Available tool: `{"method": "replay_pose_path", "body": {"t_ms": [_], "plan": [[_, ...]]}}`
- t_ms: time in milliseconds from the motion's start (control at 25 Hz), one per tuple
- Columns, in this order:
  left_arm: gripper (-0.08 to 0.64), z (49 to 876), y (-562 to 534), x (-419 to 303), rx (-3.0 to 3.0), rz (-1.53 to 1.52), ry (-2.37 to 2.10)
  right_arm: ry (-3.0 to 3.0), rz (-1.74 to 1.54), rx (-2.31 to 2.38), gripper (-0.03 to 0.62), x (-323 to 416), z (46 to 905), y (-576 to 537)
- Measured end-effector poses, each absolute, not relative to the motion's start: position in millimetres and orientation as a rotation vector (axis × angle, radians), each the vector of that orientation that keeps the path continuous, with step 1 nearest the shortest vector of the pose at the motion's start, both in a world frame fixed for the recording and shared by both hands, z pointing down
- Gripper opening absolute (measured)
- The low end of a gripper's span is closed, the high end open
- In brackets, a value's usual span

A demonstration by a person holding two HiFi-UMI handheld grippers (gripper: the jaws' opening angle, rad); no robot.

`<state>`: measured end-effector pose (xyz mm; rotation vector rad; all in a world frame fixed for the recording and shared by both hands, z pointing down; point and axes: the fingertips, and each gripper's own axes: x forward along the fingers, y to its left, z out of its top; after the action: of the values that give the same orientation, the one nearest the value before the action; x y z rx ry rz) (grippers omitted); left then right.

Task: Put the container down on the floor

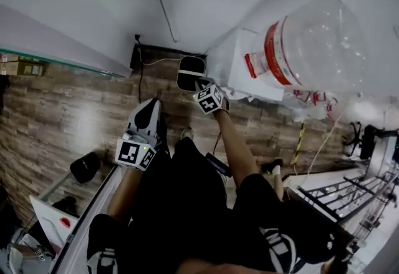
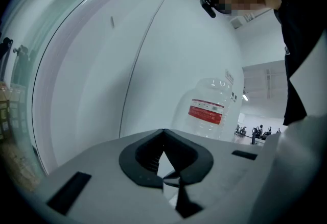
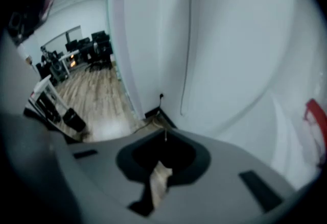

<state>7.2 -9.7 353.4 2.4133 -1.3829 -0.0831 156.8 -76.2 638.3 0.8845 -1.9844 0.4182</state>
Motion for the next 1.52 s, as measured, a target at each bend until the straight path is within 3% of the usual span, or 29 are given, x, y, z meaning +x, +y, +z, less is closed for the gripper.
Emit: {"method": "replay_pose_path", "body": {"t_ms": [240,760,1520], "plan": [[0.031,324,14,43,2.461,-0.053,-1.429,-2.233,0.564,1.140,0.035,188,517,-60],[0.032,269,76,66,2.497,-0.038,-1.519,-2.466,0.399,1.529,0.032,234,323,50],[0.031,273,73,59,2.614,-0.043,-1.236,-2.415,0.588,1.763,0.032,185,311,115]]}}
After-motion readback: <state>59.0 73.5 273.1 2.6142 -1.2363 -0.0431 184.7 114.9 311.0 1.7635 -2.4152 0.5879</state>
